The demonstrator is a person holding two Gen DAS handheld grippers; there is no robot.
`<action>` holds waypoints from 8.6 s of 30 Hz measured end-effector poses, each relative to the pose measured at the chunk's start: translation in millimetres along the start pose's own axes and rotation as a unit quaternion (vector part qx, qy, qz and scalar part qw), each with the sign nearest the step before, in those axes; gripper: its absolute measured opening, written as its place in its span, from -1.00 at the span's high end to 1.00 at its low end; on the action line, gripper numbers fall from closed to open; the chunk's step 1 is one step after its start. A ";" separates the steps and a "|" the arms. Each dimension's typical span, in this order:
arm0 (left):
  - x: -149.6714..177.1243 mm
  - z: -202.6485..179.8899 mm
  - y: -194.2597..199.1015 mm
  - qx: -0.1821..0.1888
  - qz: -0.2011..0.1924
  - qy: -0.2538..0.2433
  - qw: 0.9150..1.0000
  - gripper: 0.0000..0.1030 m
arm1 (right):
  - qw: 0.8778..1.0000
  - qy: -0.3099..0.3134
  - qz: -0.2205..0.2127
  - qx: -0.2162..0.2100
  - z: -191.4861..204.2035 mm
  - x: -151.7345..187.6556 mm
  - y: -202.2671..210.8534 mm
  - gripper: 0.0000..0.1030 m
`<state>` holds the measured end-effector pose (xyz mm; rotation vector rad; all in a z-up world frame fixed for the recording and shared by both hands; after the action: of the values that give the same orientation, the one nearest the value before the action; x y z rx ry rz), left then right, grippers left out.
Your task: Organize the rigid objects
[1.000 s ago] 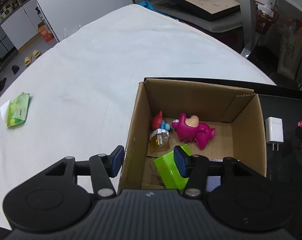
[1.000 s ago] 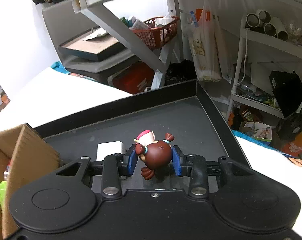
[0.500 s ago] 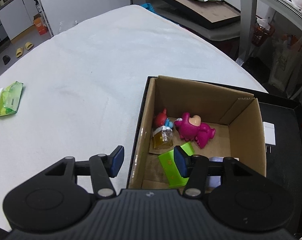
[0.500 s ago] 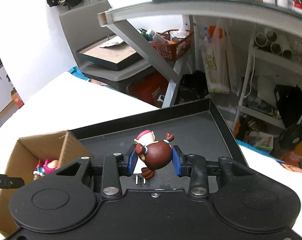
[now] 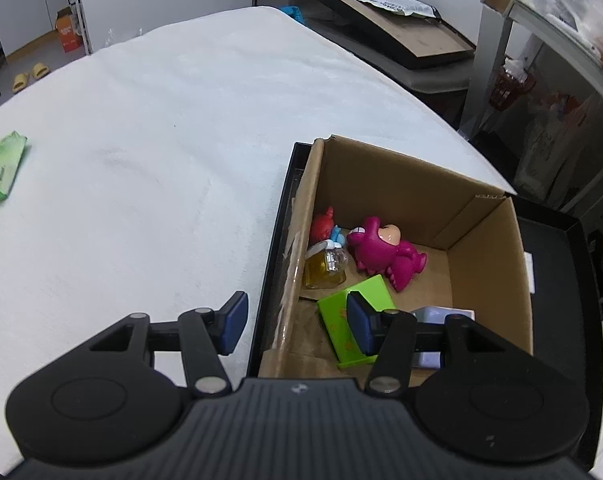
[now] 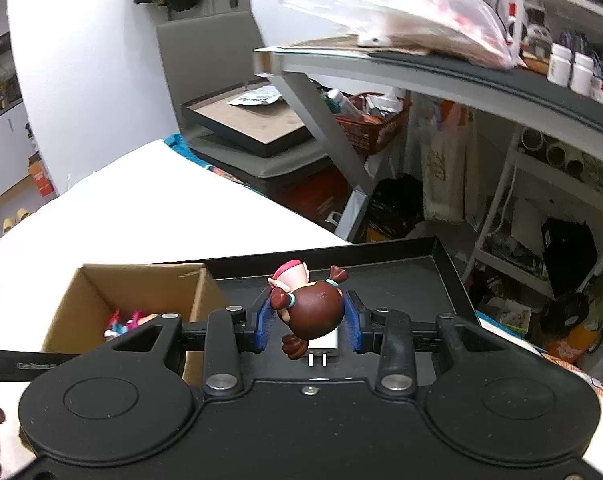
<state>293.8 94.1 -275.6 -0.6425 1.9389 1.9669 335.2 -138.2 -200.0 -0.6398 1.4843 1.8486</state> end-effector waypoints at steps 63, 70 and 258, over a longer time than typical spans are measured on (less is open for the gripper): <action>17.8 17.6 -7.6 0.043 0.027 0.065 0.997 0.66 | 0.993 0.114 0.023 0.021 77.1 13.6 -13.1 0.07; 14.9 13.6 -5.7 0.027 0.026 0.046 0.998 0.66 | 0.994 0.100 0.040 0.001 66.0 15.8 -21.5 0.00; 27.4 -17.3 178.6 0.010 -0.045 -0.049 0.998 -0.58 | 0.997 -0.022 0.029 -0.064 47.8 8.2 128.8 -1.00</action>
<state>180.8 67.1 -136.1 -0.6051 1.8368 1.8856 234.1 -106.3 -112.1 -0.6168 1.3780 2.0026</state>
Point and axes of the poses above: each gripper's, at about its wrist camera, not at the fingertips, and y roughly against the way its jaws point, z to its left, x to its underside, the point moved 9 cm from there along -y, roughly the way its jaws point, and after that the axes turned 14 degrees about -y, right-handed, at the moved point
